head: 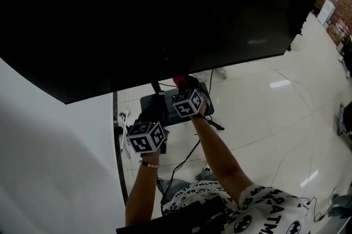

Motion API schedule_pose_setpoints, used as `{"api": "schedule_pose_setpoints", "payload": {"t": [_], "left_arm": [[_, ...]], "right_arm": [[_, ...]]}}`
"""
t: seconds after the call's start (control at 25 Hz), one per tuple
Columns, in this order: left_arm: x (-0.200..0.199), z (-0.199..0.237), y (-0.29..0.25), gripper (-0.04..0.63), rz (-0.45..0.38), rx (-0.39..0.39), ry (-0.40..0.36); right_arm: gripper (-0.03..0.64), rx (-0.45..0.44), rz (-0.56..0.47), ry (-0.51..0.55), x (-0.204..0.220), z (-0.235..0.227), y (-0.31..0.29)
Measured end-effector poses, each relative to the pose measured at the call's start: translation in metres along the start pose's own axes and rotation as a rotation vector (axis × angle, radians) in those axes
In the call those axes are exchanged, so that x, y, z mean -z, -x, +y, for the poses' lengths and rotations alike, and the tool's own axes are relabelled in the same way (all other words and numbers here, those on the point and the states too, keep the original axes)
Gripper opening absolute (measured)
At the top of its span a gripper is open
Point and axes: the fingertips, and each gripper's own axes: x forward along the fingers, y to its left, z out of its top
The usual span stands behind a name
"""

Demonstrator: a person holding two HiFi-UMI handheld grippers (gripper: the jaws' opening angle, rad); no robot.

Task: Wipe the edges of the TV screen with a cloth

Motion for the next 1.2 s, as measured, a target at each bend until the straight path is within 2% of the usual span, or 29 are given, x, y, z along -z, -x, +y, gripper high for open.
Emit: {"api": "schedule_pose_setpoints", "payload": {"t": [0.28, 0.6, 0.8, 0.96, 1.2], "left_arm": [[0.009, -0.062, -0.039, -0.011, 0.007, 0.006, -0.003], [0.029, -0.11, -0.082, -0.011, 0.044, 0.118, -0.02], [0.047, -0.155, -0.123, -0.011, 0.102, 0.175, -0.025], [0.056, -0.184, -0.167, -0.011, 0.116, 0.18, -0.003], [0.048, -0.255, -0.196, -0.011, 0.091, 0.141, 0.02]], "right_arm": [[0.069, -0.011, 0.01, -0.011, 0.031, -0.063, 0.005], [0.069, 0.067, 0.077, -0.055, 0.074, -0.131, 0.001], [0.067, 0.064, 0.083, -0.053, 0.096, -0.172, 0.017], [0.067, 0.073, 0.064, -0.066, 0.111, -0.217, 0.021], [0.067, 0.044, 0.067, -0.035, 0.138, -0.297, 0.04]]}}
